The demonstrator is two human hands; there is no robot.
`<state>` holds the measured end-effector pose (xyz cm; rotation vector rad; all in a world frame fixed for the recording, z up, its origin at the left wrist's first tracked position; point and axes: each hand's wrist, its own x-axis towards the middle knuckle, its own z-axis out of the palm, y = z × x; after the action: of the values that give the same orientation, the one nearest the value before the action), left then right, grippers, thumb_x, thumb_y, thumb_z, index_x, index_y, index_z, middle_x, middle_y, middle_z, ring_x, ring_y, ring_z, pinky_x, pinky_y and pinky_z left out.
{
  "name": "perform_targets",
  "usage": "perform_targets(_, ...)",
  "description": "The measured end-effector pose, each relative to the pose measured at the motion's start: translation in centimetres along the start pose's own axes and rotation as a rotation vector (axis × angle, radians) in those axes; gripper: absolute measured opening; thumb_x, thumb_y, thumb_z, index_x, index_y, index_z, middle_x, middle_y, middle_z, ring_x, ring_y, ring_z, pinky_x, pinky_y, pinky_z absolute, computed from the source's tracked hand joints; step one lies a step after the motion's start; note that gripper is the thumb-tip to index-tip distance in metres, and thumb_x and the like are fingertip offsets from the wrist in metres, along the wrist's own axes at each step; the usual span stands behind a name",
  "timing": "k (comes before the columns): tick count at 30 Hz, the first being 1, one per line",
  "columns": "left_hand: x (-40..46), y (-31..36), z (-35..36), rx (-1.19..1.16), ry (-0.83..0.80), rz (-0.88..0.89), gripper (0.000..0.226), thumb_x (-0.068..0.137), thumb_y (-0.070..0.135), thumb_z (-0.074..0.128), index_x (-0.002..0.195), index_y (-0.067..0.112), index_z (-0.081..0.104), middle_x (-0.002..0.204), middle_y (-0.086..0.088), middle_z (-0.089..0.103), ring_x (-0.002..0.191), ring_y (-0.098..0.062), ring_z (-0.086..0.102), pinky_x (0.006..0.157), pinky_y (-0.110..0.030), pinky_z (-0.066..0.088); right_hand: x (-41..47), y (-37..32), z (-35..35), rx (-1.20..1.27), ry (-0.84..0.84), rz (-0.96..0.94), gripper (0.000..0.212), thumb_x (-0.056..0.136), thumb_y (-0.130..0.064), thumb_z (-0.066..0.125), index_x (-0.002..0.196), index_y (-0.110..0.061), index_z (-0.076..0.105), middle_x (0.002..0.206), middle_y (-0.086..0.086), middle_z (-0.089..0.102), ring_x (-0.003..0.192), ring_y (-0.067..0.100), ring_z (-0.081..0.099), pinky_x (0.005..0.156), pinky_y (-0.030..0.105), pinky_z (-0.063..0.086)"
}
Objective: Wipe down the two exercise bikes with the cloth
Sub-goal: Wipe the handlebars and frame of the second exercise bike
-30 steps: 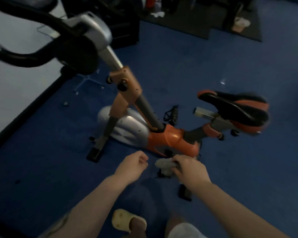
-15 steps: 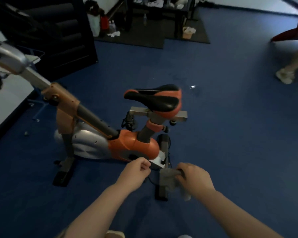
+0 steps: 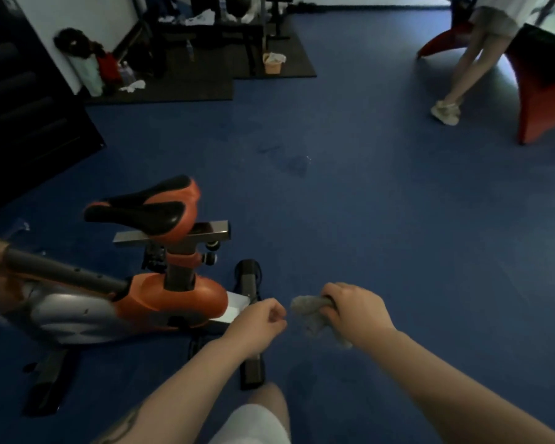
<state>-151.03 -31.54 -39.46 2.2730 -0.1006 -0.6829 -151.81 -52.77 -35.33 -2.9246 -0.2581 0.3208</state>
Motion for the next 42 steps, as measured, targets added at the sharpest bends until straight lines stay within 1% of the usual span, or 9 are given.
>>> perform_targets(6,7.8,1.3,-1.2,0.064,-0.030,-0.036,0.012,0.094,0.034,0.057,0.106,0.031,0.058,0.104,0.014,0.061,0.096,-0.006,0.059,0.086,-0.031,0.052,6.4,4.5,-0.8,-0.010,-0.030,-0.015,0.014,0.097,-0.037,0.046,0.107,-0.030,0.053,0.104,-0.012,0.060,0.092,0.011,0.057,0.065,0.024,0.037)
perform_targets(10,14.6,1.1,-2.8,0.035,0.028,-0.093,0.011,0.093,0.033,0.056,0.104,0.033,0.058,0.106,0.014,0.061,0.097,-0.007,0.059,0.087,-0.034,0.053,13.8,6.7,-1.8,-0.028,-0.039,-0.072,0.015,0.097,-0.038,0.046,0.109,-0.031,0.053,0.105,-0.013,0.059,0.093,0.010,0.058,0.066,0.023,0.036)
perform_targets(14,19.2,1.8,-4.4,-0.040,0.080,-0.181,0.007,0.092,0.031,0.060,0.095,0.036,0.056,0.100,0.013,0.061,0.094,-0.006,0.059,0.087,-0.030,0.051,20.1,8.2,-3.4,-0.045,-0.142,-0.136,0.016,0.095,-0.037,0.048,0.109,-0.030,0.053,0.109,-0.012,0.059,0.098,0.012,0.058,0.075,0.027,0.045)
perform_targets(22,28.1,5.3,-9.9,-0.073,0.205,-0.254,0.006,0.092,0.028,0.058,0.097,0.032,0.058,0.099,0.015,0.060,0.093,-0.006,0.058,0.074,-0.023,0.044,32.7,9.9,-7.8,0.007,-0.094,-0.279,0.013,0.096,-0.034,0.048,0.106,-0.029,0.055,0.104,-0.013,0.060,0.090,0.011,0.058,0.068,0.026,0.045)
perform_targets(25,31.1,6.4,-11.3,-0.121,0.244,-0.276,0.007,0.093,0.029,0.059,0.099,0.032,0.059,0.100,0.015,0.061,0.096,-0.007,0.060,0.083,-0.027,0.050,37.2,11.1,-9.5,0.021,-0.083,-0.319,0.012,0.096,-0.035,0.049,0.105,-0.030,0.055,0.103,-0.014,0.061,0.089,0.009,0.058,0.067,0.025,0.045)
perform_targets(30,35.9,7.6,-13.1,-0.228,0.393,-0.363,0.006,0.095,0.027,0.058,0.094,0.033,0.058,0.101,0.014,0.061,0.097,-0.006,0.059,0.084,-0.024,0.048,45.1,13.3,-11.0,-0.017,-0.137,-0.456,0.014,0.096,-0.036,0.049,0.107,-0.030,0.056,0.105,-0.014,0.061,0.090,0.010,0.058,0.068,0.024,0.043)
perform_targets(35,39.6,9.3,-14.0,-0.340,0.531,-0.509,0.005,0.095,0.028,0.058,0.095,0.033,0.059,0.102,0.013,0.061,0.098,-0.007,0.059,0.092,-0.029,0.049,52.6,15.3,-12.9,-0.138,-0.220,-0.662,0.015,0.096,-0.037,0.046,0.107,-0.031,0.054,0.106,-0.014,0.060,0.091,0.009,0.057,0.067,0.023,0.038)
perform_targets(39,43.1,11.4,-15.7,-0.445,0.684,-0.540,0.004,0.095,0.029,0.058,0.095,0.033,0.059,0.103,0.014,0.061,0.097,-0.004,0.058,0.087,-0.023,0.048,58.5,15.6,-14.7,-0.198,-0.244,-0.805,0.016,0.096,-0.035,0.045,0.107,-0.029,0.056,0.104,-0.013,0.061,0.090,0.009,0.058,0.072,0.025,0.047)
perform_targets(42,44.4,12.9,-16.5,-0.521,0.764,-0.557,0.008,0.096,0.026,0.058,0.090,0.032,0.059,0.101,0.010,0.062,0.095,-0.004,0.059,0.080,-0.018,0.045,62.0,14.8,-15.7,-0.240,-0.235,-0.878,0.015,0.096,-0.031,0.046,0.106,-0.027,0.057,0.102,-0.011,0.061,0.087,0.010,0.058,0.070,0.024,0.047)
